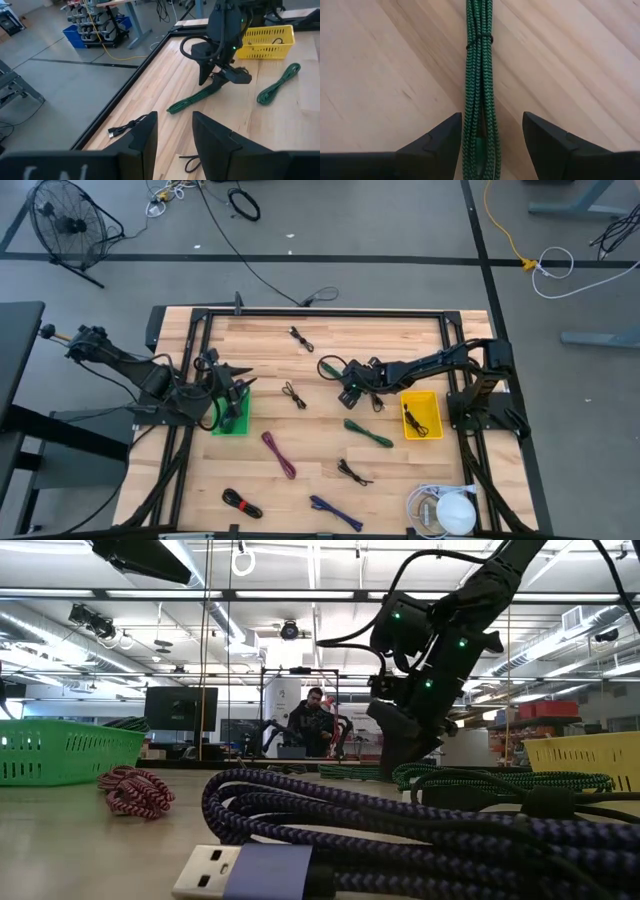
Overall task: Pick & Place USB Port
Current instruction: Put the green black charger cable into the green bin
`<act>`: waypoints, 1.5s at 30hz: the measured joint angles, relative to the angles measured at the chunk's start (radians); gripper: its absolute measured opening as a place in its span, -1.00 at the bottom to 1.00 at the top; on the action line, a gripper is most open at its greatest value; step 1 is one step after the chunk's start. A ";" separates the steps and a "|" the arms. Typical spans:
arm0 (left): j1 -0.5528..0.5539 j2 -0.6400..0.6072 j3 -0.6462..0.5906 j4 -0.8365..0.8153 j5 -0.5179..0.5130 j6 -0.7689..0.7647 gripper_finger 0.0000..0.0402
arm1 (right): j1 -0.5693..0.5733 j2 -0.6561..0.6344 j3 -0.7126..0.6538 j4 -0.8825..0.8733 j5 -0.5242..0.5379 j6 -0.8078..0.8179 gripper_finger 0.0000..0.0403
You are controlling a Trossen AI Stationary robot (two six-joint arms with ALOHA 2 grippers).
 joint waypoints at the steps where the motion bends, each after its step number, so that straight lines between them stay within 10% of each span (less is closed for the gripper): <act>1: 0.000 0.001 0.000 -0.001 0.001 0.000 -0.37 | 0.001 0.000 -0.001 0.000 0.000 0.000 0.04; 7: 0.004 0.021 0.000 0.008 0.019 -0.006 -0.37 | 0.006 0.000 -0.008 -0.012 -0.007 0.016 -0.10; 14: 0.004 0.067 0.000 0.041 0.023 -0.003 -0.37 | 0.006 0.000 -0.008 -0.037 -0.010 0.031 -0.89; 30: 0.125 0.113 0.000 0.166 0.059 0.031 -0.37 | 0.021 -0.345 0.037 0.004 0.012 -0.171 -0.96; 45: 0.457 0.200 0.000 0.815 0.671 0.305 -0.37 | 0.244 -0.584 0.042 0.328 0.062 -0.469 -0.96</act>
